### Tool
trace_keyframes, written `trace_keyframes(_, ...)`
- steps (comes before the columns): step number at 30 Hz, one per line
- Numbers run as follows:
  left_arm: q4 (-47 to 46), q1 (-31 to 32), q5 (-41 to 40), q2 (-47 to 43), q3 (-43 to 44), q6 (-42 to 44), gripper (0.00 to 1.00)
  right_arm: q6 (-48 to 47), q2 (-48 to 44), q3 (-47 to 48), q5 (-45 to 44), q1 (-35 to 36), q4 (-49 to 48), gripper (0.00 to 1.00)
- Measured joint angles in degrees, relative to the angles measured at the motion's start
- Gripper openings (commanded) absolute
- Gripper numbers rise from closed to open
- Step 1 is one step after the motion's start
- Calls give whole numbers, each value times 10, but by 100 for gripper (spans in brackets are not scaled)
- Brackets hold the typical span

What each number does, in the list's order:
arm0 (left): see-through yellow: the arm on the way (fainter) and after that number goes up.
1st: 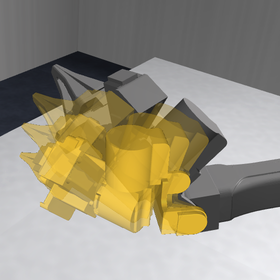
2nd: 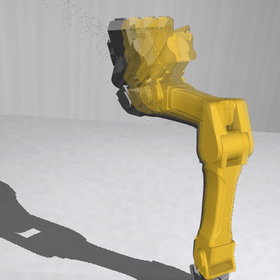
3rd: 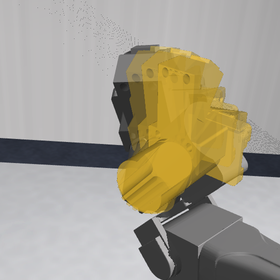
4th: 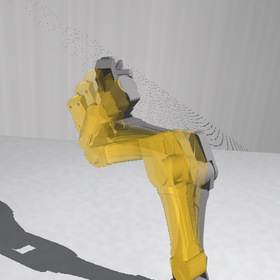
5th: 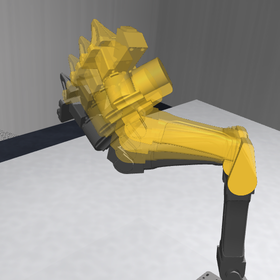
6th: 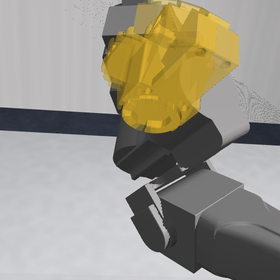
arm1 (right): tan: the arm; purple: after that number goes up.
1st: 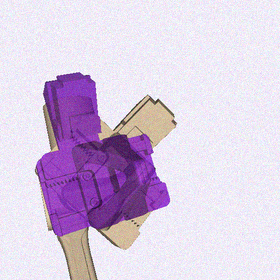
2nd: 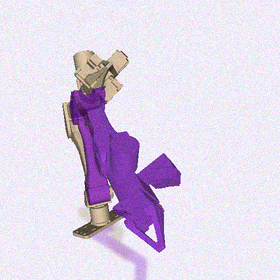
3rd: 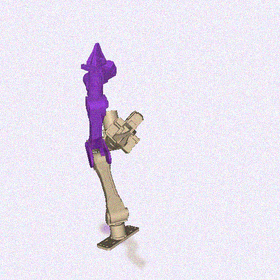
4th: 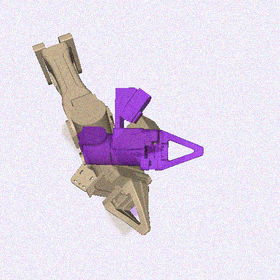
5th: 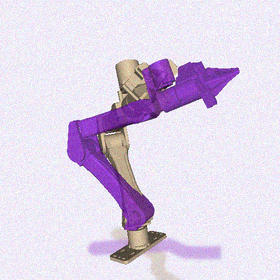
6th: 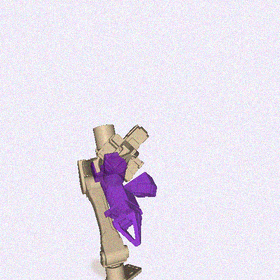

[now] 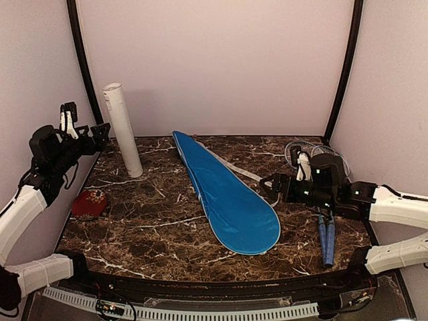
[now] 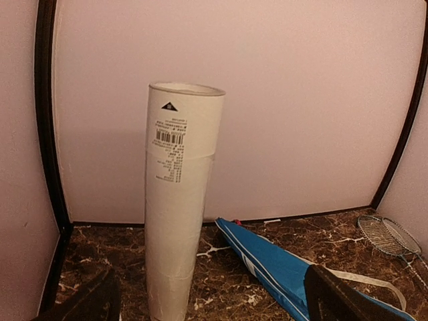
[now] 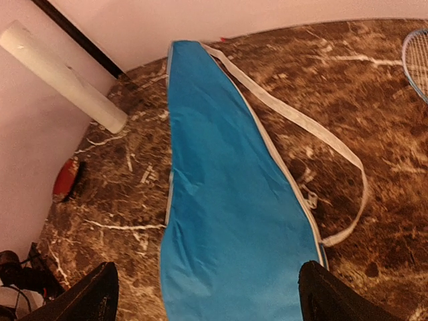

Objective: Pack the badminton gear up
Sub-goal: Pick up the racket bag from the center of the board.

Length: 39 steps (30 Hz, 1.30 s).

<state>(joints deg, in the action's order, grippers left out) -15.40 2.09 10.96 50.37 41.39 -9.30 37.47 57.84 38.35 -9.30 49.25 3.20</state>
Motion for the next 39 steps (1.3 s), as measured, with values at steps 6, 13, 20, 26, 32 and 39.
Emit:
trace_keyframes(6, 116, 0, -19, -65, -40, -40, 99, 67, 12, -89, 20, -29, 38, 87)
trace_keyframes(13, 180, 0, 44, -107, -57, 20, 94, 110, 83, -111, 55, -31, 44, 59)
trace_keyframes(20, 198, 0, 97, -116, -64, 66, 90, 128, 134, -113, 64, -32, 42, 54)
trace_keyframes(26, 202, 50, 113, -121, -74, 101, 88, 143, 145, -113, 41, -32, 48, 50)
trace_keyframes(32, 207, 115, 129, -105, -74, 127, 86, 152, 174, -113, 42, -32, 24, 29)
trace_keyframes(39, 216, 181, 140, -95, -75, 153, 84, 151, 186, -112, 50, -32, 14, 0)
